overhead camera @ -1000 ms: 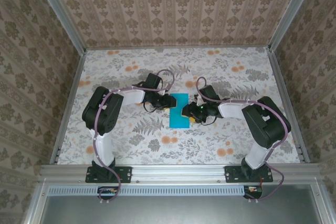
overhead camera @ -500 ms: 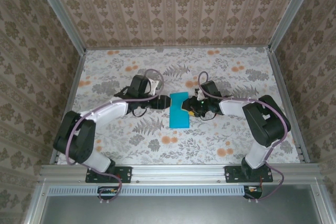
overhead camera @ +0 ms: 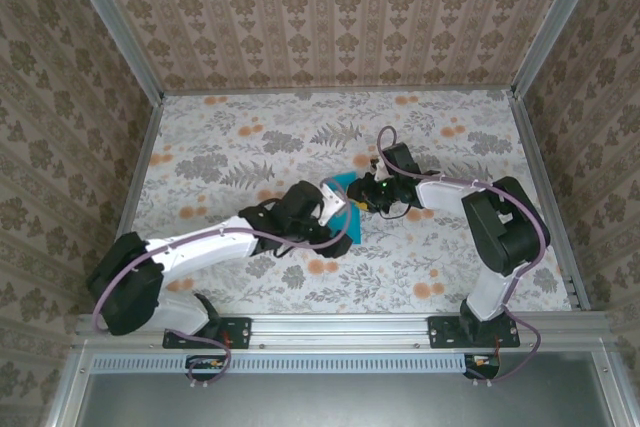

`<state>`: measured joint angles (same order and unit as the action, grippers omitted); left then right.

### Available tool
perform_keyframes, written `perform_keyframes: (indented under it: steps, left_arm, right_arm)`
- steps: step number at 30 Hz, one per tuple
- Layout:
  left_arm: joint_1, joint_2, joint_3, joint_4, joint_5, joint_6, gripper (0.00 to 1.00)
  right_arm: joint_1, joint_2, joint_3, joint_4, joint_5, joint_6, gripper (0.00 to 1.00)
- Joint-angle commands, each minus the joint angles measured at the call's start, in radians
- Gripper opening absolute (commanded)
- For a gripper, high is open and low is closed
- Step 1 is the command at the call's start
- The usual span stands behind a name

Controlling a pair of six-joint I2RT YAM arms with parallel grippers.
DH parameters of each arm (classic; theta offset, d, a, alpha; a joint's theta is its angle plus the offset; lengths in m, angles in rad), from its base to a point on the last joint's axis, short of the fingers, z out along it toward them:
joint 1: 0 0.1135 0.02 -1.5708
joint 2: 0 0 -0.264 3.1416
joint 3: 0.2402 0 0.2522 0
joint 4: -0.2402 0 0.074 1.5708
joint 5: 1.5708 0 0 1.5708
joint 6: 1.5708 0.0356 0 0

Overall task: Fold a paper plane with a square sheet of paper (fold left side to right side)
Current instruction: Fold the triangle a second time at the center of the table.

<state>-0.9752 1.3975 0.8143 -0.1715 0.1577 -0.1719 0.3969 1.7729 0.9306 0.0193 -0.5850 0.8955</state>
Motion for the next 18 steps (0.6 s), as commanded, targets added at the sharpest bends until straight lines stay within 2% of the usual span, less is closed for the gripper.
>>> perform_keyframes:
  steps: [1,7,18]
  left_arm:
    - [-0.063,0.079,0.080,-0.073,-0.126,0.081,0.86]
    - [-0.133,0.223,0.192,-0.136,-0.227,0.097,0.87]
    - [-0.193,0.396,0.323,-0.237,-0.429,0.084,0.91]
  right_arm:
    - [-0.004,0.015,0.021,-0.019,-0.014,0.022,0.31]
    - [-0.003,0.011,0.021,-0.027,-0.001,0.022,0.31]
    - [-0.003,0.012,0.027,-0.035,0.002,0.031,0.30]
